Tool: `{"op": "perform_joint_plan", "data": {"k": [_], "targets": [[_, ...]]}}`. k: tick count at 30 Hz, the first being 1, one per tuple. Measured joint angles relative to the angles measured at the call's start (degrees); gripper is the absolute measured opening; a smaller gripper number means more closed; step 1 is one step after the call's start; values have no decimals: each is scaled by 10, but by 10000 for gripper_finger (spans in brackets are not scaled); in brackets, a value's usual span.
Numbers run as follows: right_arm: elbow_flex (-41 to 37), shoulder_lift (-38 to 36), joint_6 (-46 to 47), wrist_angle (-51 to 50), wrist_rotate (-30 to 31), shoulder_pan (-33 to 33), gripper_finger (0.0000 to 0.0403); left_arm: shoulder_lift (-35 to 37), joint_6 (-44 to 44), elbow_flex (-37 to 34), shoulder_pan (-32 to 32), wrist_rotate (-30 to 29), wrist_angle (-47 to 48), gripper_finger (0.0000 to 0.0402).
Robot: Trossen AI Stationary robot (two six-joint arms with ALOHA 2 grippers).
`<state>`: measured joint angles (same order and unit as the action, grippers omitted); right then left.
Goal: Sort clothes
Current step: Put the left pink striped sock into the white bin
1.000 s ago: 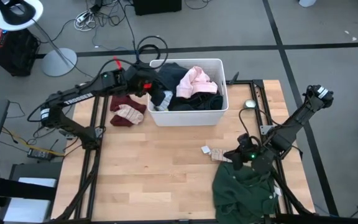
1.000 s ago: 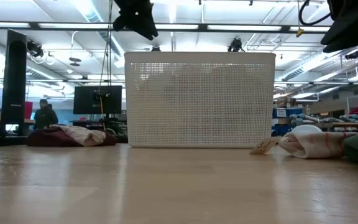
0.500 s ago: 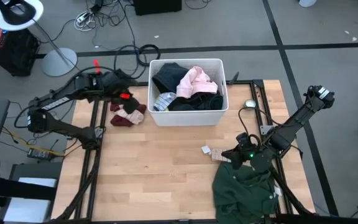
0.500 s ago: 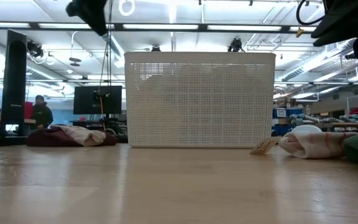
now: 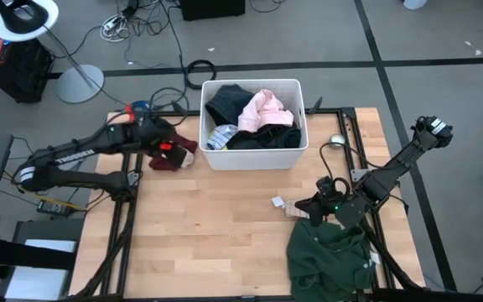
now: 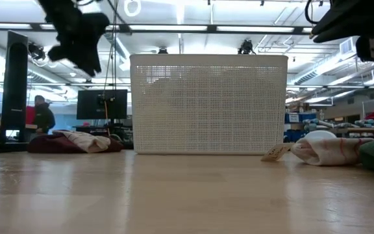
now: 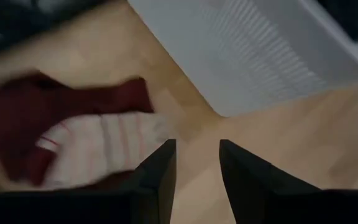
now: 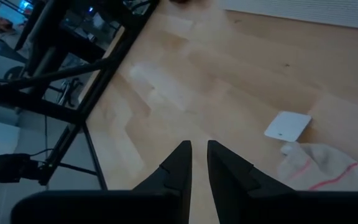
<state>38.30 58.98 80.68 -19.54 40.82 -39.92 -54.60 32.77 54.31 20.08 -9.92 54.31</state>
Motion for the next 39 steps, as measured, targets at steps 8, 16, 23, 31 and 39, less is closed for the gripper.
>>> {"op": "perform_joint_plan", "data": {"k": [8,16,23,31,39], "targets": [[0,0,-14,0,0,11,53,-2,82,-116,76,84,-51,126],[0,0,-14,2,-3,24,53,-25,59,-141,150,56,-53,126],[0,0,-18,2,-8,28,53,-78,28,-141,195,28,-85,126],[0,0,-19,2,-11,37,53,-157,13,-141,205,49,-124,138],[0,0,-18,2,-16,42,53,-224,-26,-141,205,36,-136,163]]}}
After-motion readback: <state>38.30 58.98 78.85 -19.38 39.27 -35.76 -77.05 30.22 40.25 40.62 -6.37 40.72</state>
